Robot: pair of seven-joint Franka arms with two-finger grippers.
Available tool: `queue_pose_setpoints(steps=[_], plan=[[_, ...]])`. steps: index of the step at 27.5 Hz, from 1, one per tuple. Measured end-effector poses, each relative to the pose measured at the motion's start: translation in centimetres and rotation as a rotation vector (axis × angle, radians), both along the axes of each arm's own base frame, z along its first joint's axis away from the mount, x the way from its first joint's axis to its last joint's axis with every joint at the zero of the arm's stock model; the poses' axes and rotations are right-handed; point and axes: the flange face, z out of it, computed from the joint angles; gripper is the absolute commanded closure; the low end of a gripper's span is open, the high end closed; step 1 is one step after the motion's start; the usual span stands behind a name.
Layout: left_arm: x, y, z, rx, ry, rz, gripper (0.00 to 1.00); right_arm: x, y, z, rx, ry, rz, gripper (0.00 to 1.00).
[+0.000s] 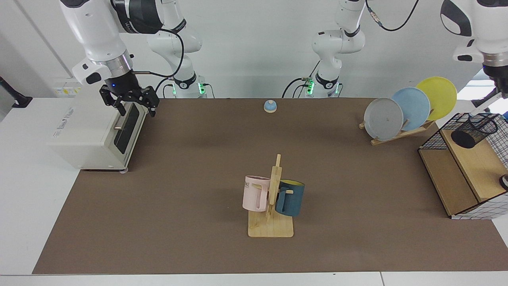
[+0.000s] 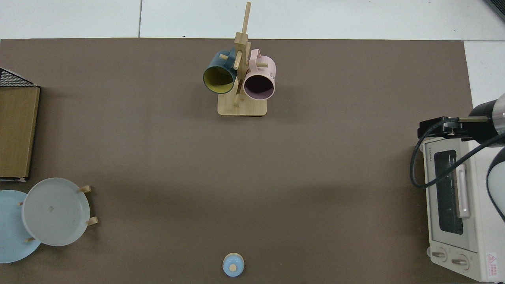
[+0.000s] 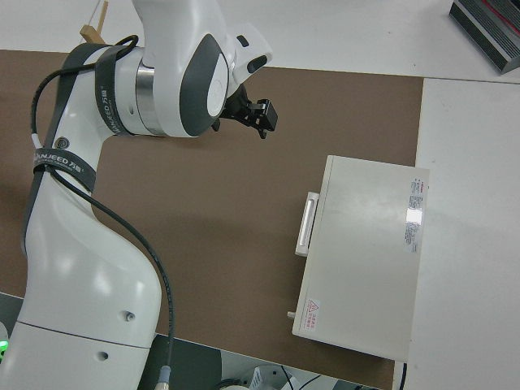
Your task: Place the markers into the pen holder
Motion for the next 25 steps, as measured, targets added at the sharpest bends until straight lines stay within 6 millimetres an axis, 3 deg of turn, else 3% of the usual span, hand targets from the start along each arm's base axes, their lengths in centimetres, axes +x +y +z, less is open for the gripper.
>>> queue_pose_setpoints(steps=[3, 6, 11, 18, 25], plan=[[-0.5, 2.9, 0.3, 0.016, 0.032, -0.035, 1.0, 0.0, 0.0, -0.1, 0.0, 0.002, 0.0, 0.0], [-0.7, 4.5, 0.2, 0.024, 0.052, -0.05, 1.0, -0.1, -0.1, -0.2, 0.0, 0.012, -0.002, 0.0], [0.0, 5.4, -0.9, 0.033, 0.061, -0.054, 1.0, -0.1, -0.7, -0.2, 0.004, 0.012, -0.011, 0.0], [-0.2, 8.1, -2.5, 0.041, 0.075, -0.024, 1.0, -0.1, -0.2, -0.2, 0.008, 0.012, -0.003, 0.0], [-0.3, 8.6, -3.8, 0.033, 0.097, -0.017, 1.0, -0.1, -0.1, -0.2, 0.011, 0.012, -0.003, 0.0]])
